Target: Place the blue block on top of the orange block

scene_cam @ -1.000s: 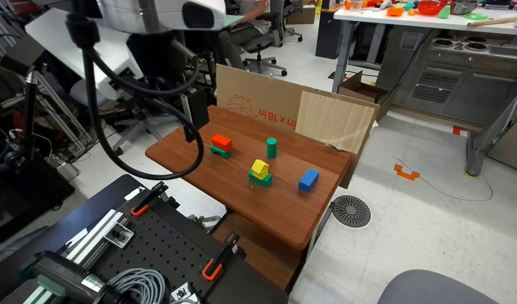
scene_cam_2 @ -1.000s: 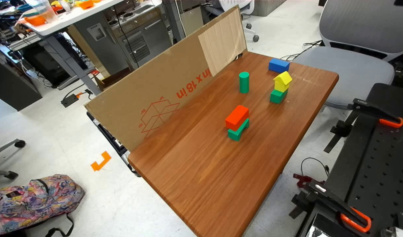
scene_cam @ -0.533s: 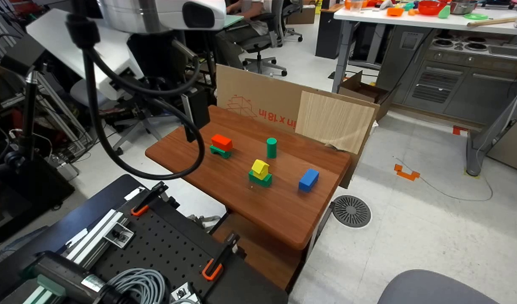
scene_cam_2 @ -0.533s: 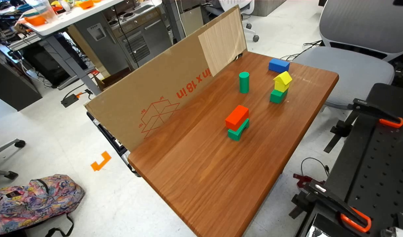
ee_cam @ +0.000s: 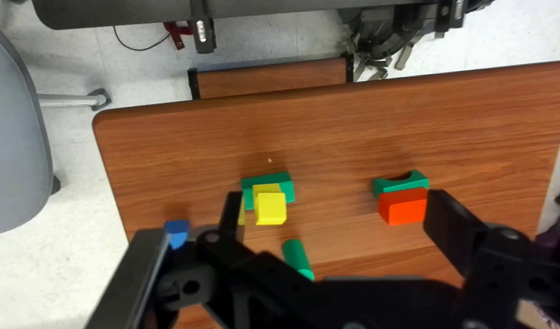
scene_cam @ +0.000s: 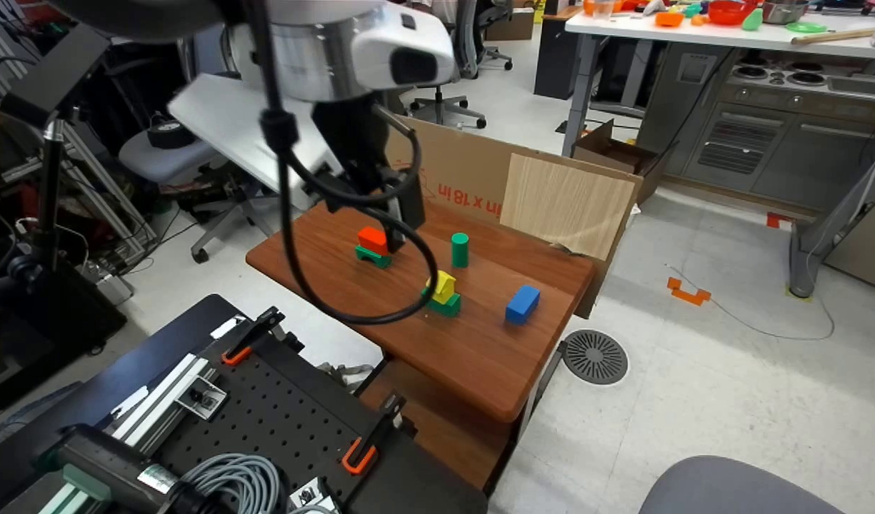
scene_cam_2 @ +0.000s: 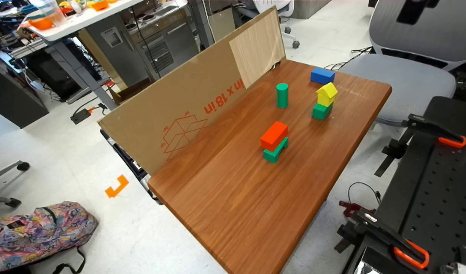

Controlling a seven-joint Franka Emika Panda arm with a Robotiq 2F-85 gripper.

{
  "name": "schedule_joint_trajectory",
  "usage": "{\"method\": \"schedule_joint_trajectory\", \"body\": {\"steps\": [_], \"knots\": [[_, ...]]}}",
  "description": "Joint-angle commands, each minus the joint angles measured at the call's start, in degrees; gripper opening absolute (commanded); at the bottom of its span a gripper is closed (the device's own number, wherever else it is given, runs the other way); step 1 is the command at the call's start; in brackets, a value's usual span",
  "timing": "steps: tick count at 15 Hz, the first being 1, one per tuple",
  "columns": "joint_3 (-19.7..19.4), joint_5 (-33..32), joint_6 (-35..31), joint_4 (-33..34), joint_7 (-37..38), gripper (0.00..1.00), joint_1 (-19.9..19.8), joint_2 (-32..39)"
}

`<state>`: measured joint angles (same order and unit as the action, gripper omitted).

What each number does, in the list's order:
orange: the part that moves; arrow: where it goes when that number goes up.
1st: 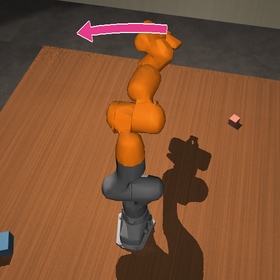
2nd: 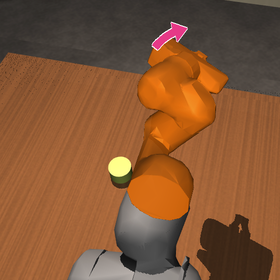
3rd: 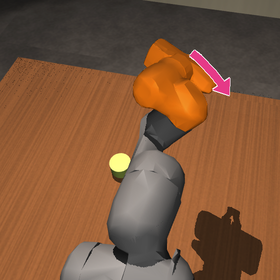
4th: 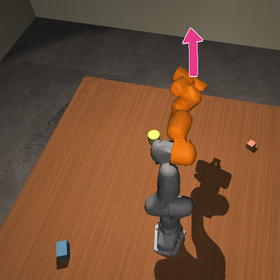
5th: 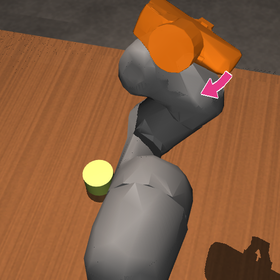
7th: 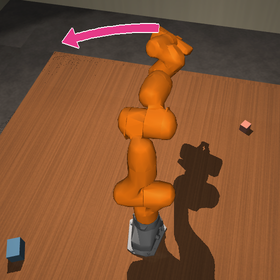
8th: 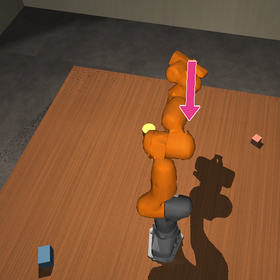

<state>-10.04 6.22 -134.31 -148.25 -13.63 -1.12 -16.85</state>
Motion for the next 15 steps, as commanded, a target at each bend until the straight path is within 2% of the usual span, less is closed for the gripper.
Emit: {"method": "schedule_joint_trajectory", "body": {"steps": [1,4,9,15], "knots": [[-2.71,2.11,-2.93,8.31,-4.95,1.0,-2.01,13.85],[-2.71,3.81,-1.47,15.72,-7.29,1.0,-4.54,22.84],[-0.84,0.15,-0.68,28.52,-5.34,1.0,-8.36,36.68],[1.67,-2.36,2.03,41.23,-3.12,1.0,-10.11,48.39]]}}
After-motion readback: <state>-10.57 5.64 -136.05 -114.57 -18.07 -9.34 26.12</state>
